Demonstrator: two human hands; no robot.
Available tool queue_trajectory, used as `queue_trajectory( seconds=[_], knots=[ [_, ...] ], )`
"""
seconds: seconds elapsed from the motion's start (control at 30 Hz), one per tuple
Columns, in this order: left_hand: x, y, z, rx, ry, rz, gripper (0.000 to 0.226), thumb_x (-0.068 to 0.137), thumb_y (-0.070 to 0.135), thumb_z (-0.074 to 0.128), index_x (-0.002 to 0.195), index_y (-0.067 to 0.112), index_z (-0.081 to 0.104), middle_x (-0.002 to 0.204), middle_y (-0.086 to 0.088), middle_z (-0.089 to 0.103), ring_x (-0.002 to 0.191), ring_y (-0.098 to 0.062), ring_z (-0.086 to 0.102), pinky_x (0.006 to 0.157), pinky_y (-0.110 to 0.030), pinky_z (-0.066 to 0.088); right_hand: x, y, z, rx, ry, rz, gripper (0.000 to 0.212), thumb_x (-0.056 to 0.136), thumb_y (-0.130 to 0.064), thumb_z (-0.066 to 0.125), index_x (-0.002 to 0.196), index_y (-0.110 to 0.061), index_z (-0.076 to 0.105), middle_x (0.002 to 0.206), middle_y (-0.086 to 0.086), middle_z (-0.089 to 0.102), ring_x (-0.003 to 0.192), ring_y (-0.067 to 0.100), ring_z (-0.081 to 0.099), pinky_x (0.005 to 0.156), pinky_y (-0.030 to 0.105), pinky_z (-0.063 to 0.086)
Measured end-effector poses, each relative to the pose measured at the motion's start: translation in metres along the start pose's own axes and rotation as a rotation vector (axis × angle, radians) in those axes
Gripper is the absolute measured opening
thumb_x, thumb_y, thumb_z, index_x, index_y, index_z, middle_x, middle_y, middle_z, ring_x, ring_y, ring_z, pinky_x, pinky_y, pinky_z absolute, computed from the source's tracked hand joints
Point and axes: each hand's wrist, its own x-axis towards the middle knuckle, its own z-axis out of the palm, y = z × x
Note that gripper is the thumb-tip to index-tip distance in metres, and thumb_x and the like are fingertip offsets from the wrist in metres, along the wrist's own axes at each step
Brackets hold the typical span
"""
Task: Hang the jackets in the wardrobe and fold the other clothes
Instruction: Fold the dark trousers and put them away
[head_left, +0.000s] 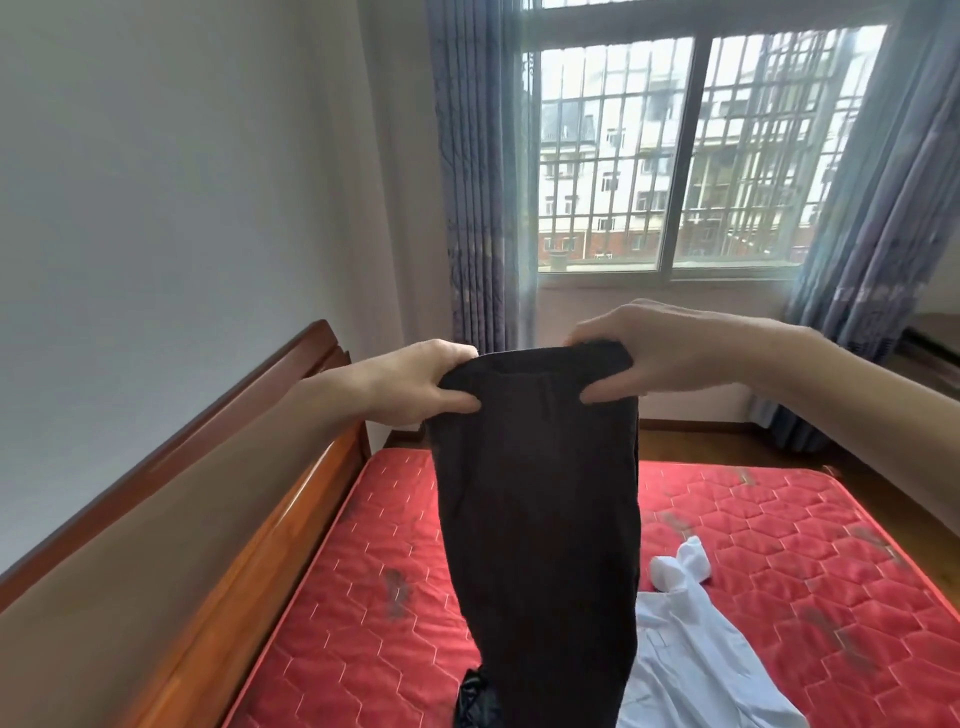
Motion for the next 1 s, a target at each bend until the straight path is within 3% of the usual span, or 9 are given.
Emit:
queue_trajectory(
  seconds=[0.1,0.2,0.37,0.43,0.5,0.63,0.8,0.9,1.0],
  knots=[
    [-0.005,-0.030,-0.013,-0.033,-0.124,-0.037,0.021,0.101,0.017,0.068,0.120,0.010,0.063,0.113,-0.010,0.074,0.105,-0.025,0.073,0.096,-0.050,0.059,0.028,-0.025,0.017,-0.176,-0.152,0.099,0.019,0.106,-0.025,0.058,0.092,-0.034,0.049,0.075,-0.012,0.062,0.066,-0.010,0.060,0.059,0.011,0.042],
    [-0.016,-0.064,-0.032,-0.087,-0.275,-0.072,0.029,0.099,0.021,0.072,0.126,0.015,0.064,0.119,-0.003,0.075,0.110,-0.021,0.073,0.102,-0.049,0.057,0.054,-0.055,0.033,-0.205,-0.251,0.187,0.017,0.110,-0.026,0.051,0.098,-0.036,0.043,0.087,-0.012,0.061,0.072,-0.014,0.058,0.065,0.015,0.043],
    [-0.040,-0.114,-0.074,-0.096,-0.508,-0.119,0.042,0.081,0.037,0.087,0.119,0.022,0.075,0.115,0.000,0.079,0.108,-0.022,0.075,0.095,-0.041,0.061,0.094,-0.101,0.058,0.154,-0.464,0.218,0.021,0.112,-0.029,0.043,0.128,-0.024,0.057,0.115,-0.001,0.073,0.103,0.021,0.069,0.095,0.041,0.058],
    [-0.049,-0.132,-0.091,-0.126,-0.555,-0.149,0.039,0.075,0.038,0.093,0.108,0.024,0.079,0.111,-0.002,0.080,0.103,-0.021,0.077,0.082,-0.028,0.063,0.108,-0.109,0.063,0.340,-0.519,0.225,0.025,0.112,-0.033,0.048,0.126,-0.021,0.064,0.109,-0.001,0.076,0.091,0.026,0.070,0.086,0.040,0.061],
    [-0.055,-0.152,-0.106,-0.175,-0.570,-0.184,0.038,0.073,0.035,0.095,0.105,0.021,0.079,0.109,-0.003,0.080,0.100,-0.020,0.078,0.076,-0.022,0.061,0.126,-0.110,0.066,0.508,-0.551,0.259,0.023,0.107,-0.038,0.058,0.114,-0.021,0.071,0.095,-0.004,0.075,0.073,0.012,0.062,0.065,0.025,0.053],
    [-0.057,-0.187,-0.120,-0.157,-0.596,-0.252,0.048,0.077,0.034,0.093,0.115,0.013,0.075,0.111,-0.005,0.080,0.105,-0.023,0.076,0.090,-0.032,0.061,0.172,-0.103,0.082,0.504,-0.628,0.355,0.031,0.088,-0.040,0.082,0.106,-0.016,0.074,0.091,-0.001,0.075,0.067,0.007,0.059,0.054,0.018,0.045],
    [-0.031,-0.237,-0.112,0.034,-0.468,-0.378,0.044,0.086,0.036,0.085,0.121,0.013,0.071,0.111,-0.007,0.079,0.104,-0.031,0.075,0.084,-0.036,0.060,0.249,-0.088,0.110,0.154,-0.455,0.363,0.014,0.091,-0.036,0.080,0.085,-0.024,0.077,0.076,-0.006,0.077,0.058,0.011,0.067,0.056,0.026,0.053],
    [-0.007,-0.270,-0.114,0.075,-0.307,-0.383,0.035,0.096,0.026,0.075,0.125,0.008,0.067,0.120,-0.012,0.074,0.110,-0.033,0.072,0.095,-0.044,0.059,0.301,-0.074,0.120,-0.003,-0.296,0.321,0.012,0.097,-0.025,0.072,0.085,-0.021,0.071,0.066,-0.008,0.074,0.058,0.016,0.072,0.055,0.030,0.056],
    [0.020,-0.294,-0.135,0.379,-0.012,-0.304,0.029,0.100,0.033,0.068,0.121,0.014,0.062,0.119,-0.009,0.070,0.112,-0.031,0.066,0.093,-0.041,0.052,0.349,-0.059,0.111,-0.338,-0.066,0.266,0.015,0.099,-0.030,0.067,0.103,-0.016,0.071,0.092,0.002,0.072,0.084,0.027,0.071,0.072,0.039,0.057]
  ],
)
